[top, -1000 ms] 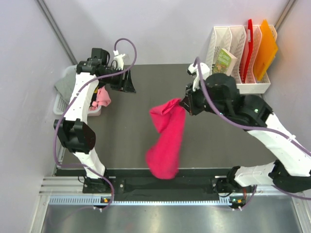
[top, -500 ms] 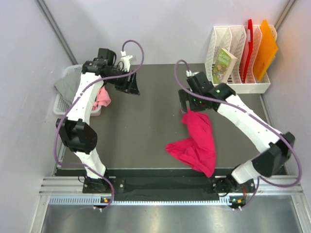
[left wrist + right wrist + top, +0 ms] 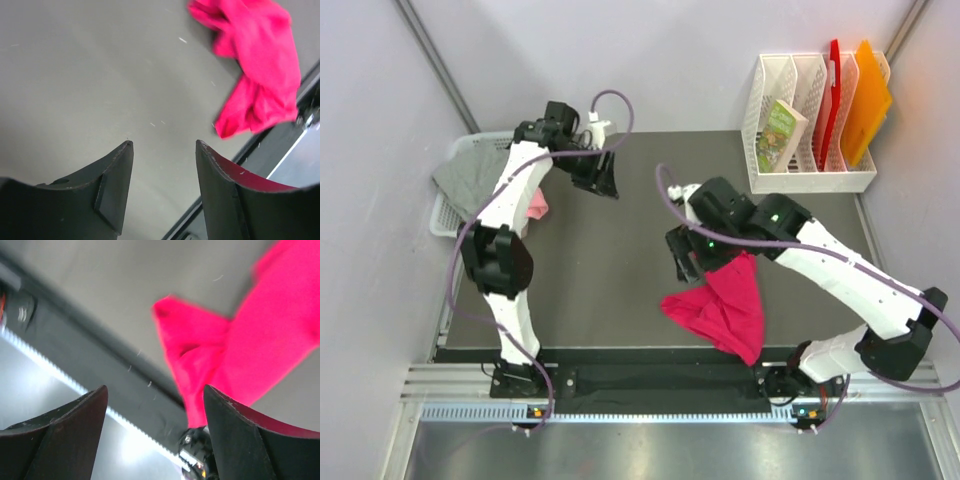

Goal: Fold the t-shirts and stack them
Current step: Flatten out the tshirt

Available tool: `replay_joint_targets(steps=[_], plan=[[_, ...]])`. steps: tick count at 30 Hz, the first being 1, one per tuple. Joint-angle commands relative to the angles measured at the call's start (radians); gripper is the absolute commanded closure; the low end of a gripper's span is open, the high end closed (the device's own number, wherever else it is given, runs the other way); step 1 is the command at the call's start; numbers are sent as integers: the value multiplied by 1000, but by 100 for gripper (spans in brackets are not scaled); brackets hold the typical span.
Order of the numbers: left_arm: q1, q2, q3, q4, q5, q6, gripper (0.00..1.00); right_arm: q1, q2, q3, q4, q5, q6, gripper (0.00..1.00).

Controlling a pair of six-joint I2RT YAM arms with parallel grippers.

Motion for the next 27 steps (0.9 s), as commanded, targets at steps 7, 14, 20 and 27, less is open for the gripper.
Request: replay_joint_targets(steps=[7, 14, 20, 27], plan=[[145, 97, 123, -11, 59, -66, 42, 79, -15, -238, -8, -84, 11, 35], [186, 32, 67, -28, 44, -37, 42, 82, -47, -541, 230, -34, 49, 43], [188, -15, 15, -28, 45, -43, 42, 101, -95, -649, 423, 14, 58, 43], [188, -35, -2, -34, 39, -35, 41, 137, -93, -740, 557, 66, 58, 42]])
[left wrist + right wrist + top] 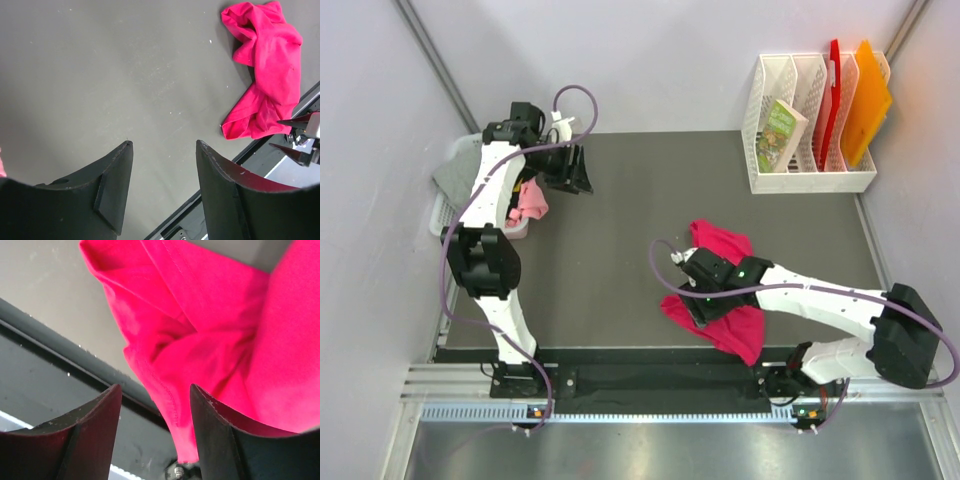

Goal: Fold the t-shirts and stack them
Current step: Flatten out the tshirt

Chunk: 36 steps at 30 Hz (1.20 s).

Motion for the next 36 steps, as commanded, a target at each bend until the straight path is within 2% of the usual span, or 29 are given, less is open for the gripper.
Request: replay_joint_targets(steps=[1, 10, 14, 17, 18, 21, 23, 24, 27, 30, 33, 34, 36], plan=[[1, -60, -9, -9, 14, 19, 42, 49, -3, -45, 156, 47, 14, 43], [1, -81, -21, -12, 13, 24, 42, 115, 25, -89, 194, 66, 47, 43], [1, -87, -30, -1, 13, 19, 42, 115, 13, -117, 199, 86, 57, 50], [1, -92, -32, 5, 13, 13, 42, 115, 17, -132, 206, 105, 64, 60], [1, -97, -32, 8, 16, 11, 42, 117, 22, -134, 205, 113, 65, 69], [1, -100, -29, 7, 14, 10, 42, 115, 37, -128, 199, 151, 68, 84], [1, -106, -30, 4, 11, 13, 41, 114, 51, -100, 191, 173, 59, 90], [1, -107, -30, 4, 11, 13, 41, 112, 62, -88, 174, 182, 57, 100], [1, -116, -32, 2, 5, 17, 41, 103, 65, -2, 125, 230, 22, 100], [1, -113, -30, 2, 5, 17, 41, 85, 57, 151, 76, 266, -45, 100], [1, -109, -32, 4, 8, 19, 41, 86, 105, 399, -27, 283, -145, 100], [1, -110, -33, 4, 13, 20, 41, 91, 120, 543, -77, 282, -159, 100], [1, -113, -43, 8, 11, 22, 41, 106, 167, 688, -123, 264, -183, 100]])
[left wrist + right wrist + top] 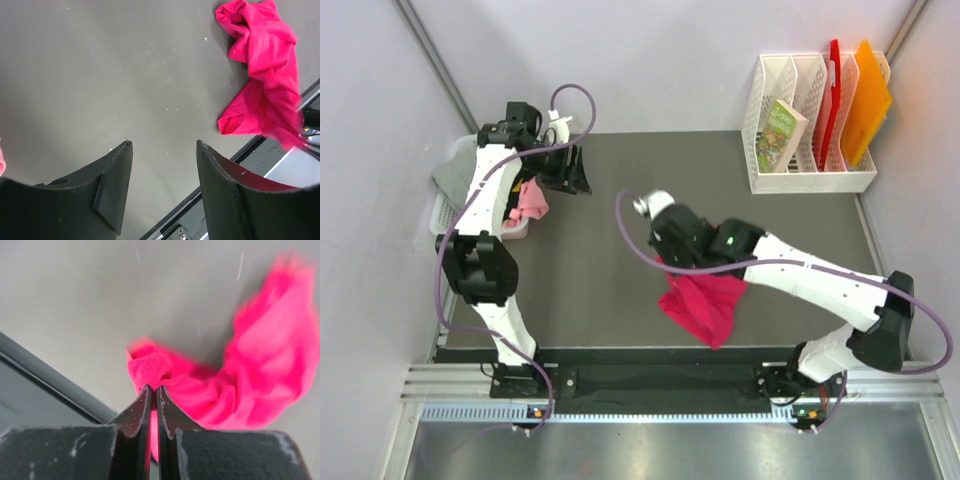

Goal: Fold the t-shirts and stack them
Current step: Flatten out the tshirt

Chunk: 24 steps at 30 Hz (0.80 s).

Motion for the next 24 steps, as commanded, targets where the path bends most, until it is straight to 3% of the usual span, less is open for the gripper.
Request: replay_joint_targets(steps=[1, 7, 11, 16, 20, 24], plan=[[1, -56, -17, 15, 16, 17, 41, 46, 59, 428, -95, 24, -121, 100], [3, -90, -44, 32, 21, 11, 41, 195, 230, 975, -300, 53, -195, 100], [3, -90, -12, 21, 38, 1, 41, 226, 228, 1178, -327, 56, -194, 100], [-7, -87, 30, 4, 64, -7, 40, 221, 31, 1015, -236, 189, -123, 100], [-51, -83, 44, 1, 67, -7, 40, 190, -139, 857, -294, 342, -20, 100], [-146, -88, 29, -8, 42, 11, 39, 115, -207, 777, -394, 474, 114, 100]])
